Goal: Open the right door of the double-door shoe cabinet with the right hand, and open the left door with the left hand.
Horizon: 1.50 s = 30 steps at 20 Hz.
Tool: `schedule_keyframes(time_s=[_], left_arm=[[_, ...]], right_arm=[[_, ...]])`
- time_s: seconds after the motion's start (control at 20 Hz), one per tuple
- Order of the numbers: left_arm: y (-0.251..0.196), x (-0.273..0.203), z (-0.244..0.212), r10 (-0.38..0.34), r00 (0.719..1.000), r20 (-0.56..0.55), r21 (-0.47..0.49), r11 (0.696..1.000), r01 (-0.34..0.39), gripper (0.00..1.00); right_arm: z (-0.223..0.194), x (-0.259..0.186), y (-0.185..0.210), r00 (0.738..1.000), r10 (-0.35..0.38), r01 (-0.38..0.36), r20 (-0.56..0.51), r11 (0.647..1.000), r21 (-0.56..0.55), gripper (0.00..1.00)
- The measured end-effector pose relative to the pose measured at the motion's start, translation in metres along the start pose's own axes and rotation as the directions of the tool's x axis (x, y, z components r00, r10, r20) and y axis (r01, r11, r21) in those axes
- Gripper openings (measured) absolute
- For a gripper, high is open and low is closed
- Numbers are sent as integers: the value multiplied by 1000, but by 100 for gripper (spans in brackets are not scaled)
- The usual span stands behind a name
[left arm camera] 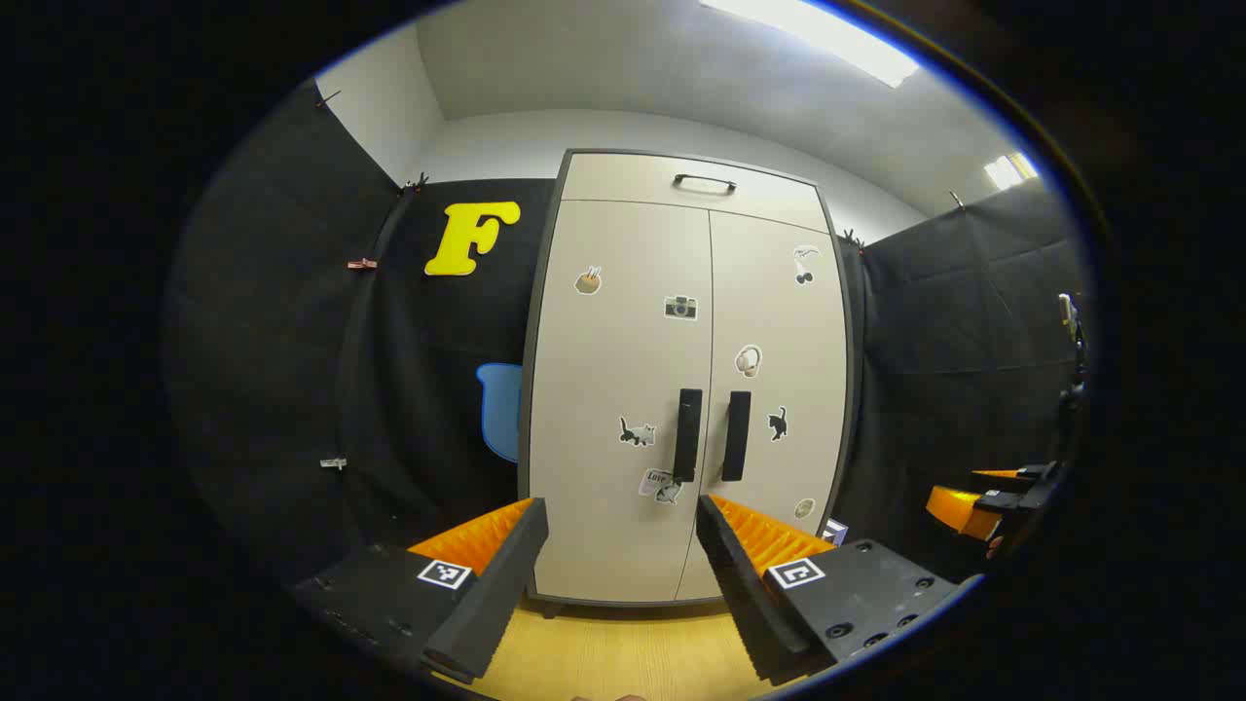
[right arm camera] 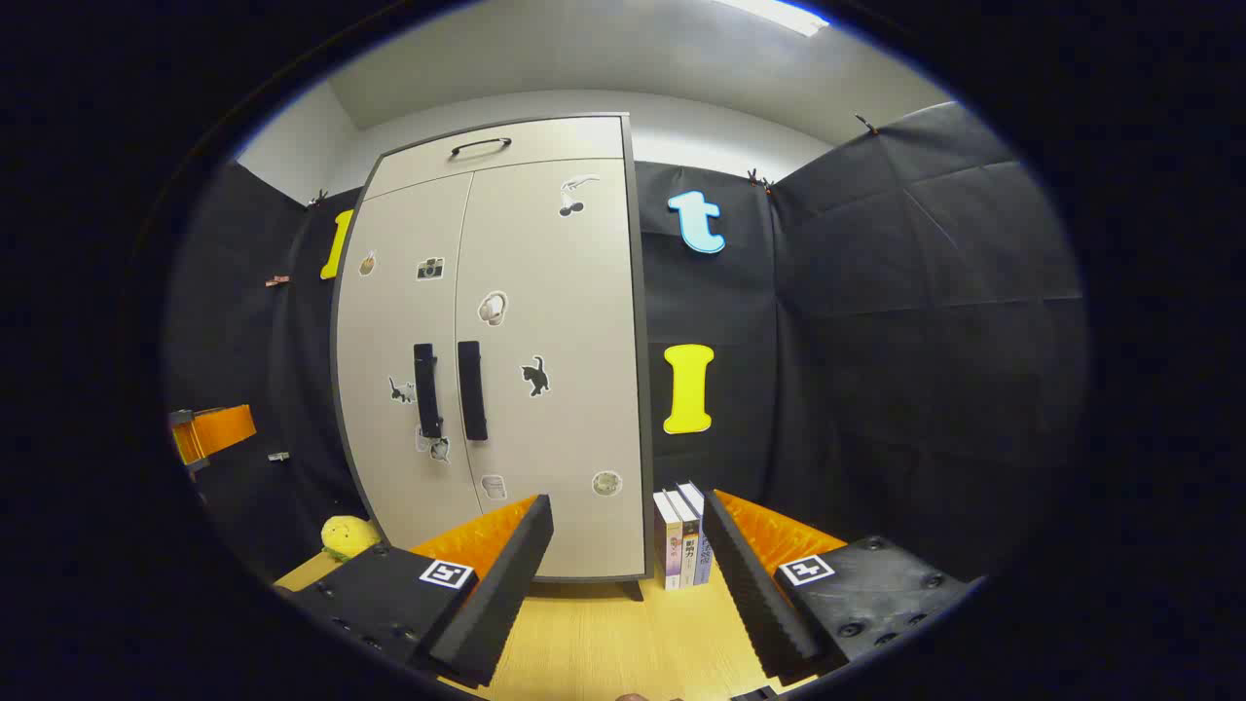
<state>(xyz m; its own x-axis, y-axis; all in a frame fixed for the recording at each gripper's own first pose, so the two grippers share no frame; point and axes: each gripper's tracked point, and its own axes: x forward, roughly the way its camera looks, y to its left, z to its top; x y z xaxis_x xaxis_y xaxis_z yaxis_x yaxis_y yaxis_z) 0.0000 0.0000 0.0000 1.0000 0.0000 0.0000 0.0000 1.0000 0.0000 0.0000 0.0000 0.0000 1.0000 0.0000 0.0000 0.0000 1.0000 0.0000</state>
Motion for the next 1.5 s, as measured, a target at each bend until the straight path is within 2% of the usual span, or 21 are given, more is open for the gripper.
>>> schedule_keyframes(time_s=[0.45,0.65,1.05,1.3,1.5], left_arm=[[23,-7,-17,16,999,-42,14,1000,-16,95],[39,-8,-14,-11,999,-36,39,999,12,95],[78,-10,-12,-66,997,-42,21,998,67,95],[83,-2,-7,-79,996,-31,48,996,80,95],[84,6,-12,-54,998,-29,64,996,56,95]], right_arm=[[-1,-2,24,1000,19,-20,-23,1000,-22,98],[3,-5,42,1000,3,-3,-16,1000,-21,98],[2,-8,88,999,-22,20,-31,999,-36,98],[5,-9,107,1000,7,-9,-28,997,-76,98],[3,10,111,998,34,-38,-46,996,-85,98]])
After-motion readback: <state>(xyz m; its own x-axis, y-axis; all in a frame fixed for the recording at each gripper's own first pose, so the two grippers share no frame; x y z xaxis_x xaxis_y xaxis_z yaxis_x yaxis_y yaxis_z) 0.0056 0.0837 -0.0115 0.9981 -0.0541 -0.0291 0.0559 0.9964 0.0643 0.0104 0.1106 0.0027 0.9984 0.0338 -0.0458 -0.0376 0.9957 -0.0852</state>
